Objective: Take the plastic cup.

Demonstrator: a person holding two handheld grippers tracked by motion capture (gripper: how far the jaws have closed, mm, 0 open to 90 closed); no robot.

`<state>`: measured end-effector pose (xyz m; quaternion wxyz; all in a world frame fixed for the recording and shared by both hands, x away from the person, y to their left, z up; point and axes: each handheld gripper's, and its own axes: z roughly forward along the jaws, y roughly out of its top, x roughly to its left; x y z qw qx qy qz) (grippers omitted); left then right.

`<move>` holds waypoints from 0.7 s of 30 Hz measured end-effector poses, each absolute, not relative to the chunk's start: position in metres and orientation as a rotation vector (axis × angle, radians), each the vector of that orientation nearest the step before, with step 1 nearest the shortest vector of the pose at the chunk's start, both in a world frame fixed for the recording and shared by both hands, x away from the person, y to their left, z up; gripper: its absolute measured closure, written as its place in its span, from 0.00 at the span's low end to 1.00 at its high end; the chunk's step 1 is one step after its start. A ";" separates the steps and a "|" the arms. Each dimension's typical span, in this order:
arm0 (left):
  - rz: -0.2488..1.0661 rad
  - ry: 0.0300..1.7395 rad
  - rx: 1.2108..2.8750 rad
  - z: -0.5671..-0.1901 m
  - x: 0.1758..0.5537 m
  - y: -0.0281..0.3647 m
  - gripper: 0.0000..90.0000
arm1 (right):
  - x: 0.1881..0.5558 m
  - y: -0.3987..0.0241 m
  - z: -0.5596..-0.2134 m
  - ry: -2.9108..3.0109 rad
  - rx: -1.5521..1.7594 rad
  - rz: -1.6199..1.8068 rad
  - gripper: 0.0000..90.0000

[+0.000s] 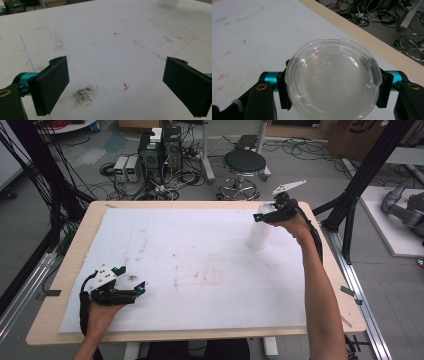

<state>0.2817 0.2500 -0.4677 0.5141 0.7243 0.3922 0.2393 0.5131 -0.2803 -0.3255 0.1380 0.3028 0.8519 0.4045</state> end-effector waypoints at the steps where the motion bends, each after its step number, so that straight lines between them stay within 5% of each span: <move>1: 0.575 0.942 1.742 -0.468 0.282 0.250 0.07 | 0.513 -0.280 -0.326 2.464 0.876 1.170 0.39; 21: 0.575 0.944 1.748 -0.468 0.282 0.249 0.07 | 0.508 -0.281 -0.320 2.457 0.867 1.164 0.43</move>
